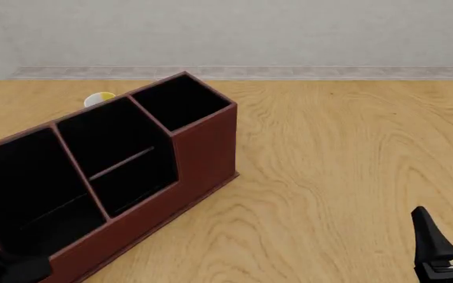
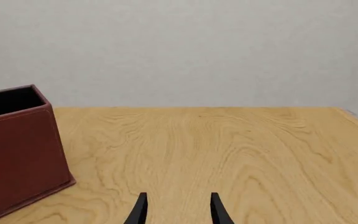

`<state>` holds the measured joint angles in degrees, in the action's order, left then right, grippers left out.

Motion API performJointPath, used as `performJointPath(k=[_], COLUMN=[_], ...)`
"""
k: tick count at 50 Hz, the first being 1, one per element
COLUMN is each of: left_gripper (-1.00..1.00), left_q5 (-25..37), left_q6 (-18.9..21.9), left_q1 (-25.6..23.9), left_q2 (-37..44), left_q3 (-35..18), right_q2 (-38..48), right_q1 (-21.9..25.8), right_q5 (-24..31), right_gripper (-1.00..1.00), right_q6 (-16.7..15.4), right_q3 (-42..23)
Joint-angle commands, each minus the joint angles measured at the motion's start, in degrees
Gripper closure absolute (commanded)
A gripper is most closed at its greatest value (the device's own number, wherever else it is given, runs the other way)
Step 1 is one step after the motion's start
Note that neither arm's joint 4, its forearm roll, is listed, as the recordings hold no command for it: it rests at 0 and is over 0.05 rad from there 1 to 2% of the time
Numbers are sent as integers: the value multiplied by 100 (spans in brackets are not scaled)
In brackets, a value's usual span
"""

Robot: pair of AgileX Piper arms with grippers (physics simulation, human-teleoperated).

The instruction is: Pick up the book and place it in the left compartment of the caddy.

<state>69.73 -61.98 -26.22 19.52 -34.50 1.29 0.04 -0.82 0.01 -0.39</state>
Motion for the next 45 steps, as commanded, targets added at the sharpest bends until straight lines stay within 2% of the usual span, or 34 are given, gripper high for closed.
performJointPath(k=[1, 11, 14, 15, 29, 31, 34, 35, 40, 43, 45], left_gripper=[-100, -100, -100, -100, -100, -100, -100, -100, -100, -100, -100], left_q5=[17, 17, 17, 17, 17, 17, 17, 16, 15, 15, 6], left_q6=[-205, -207, -214, -247, -287, -269, -285, -274, -278, -290, -335], left_q1=[-73, 13, -26, -36, -188, -213, -286, -282, -298, -341, -364], left_q2=[-246, -302, -180, -335, -382, -160, -334, -218, -338, -136, -342], left_q3=[417, 553, 456, 645, 793, 566, 766, 640, 757, 592, 806], right_q2=[-43, -41, -41, -40, -42, -41, -42, -40, -42, -43, -42], right_q1=[1, 1, 0, 3, 2, 0, 1, 1, 2, 0, 2], right_q5=[32, 32, 32, 31, 32, 32, 32, 32, 32, 32, 32], right_gripper=[-100, -100, -100, -100, -100, -100, -100, -100, -100, -100, -100], right_q6=[-1, 0, 0, -2, 1, 0, 0, 1, 0, 2, -1], right_q3=[8, 8, 8, 8, 8, 8, 8, 8, 8, 8, 8])
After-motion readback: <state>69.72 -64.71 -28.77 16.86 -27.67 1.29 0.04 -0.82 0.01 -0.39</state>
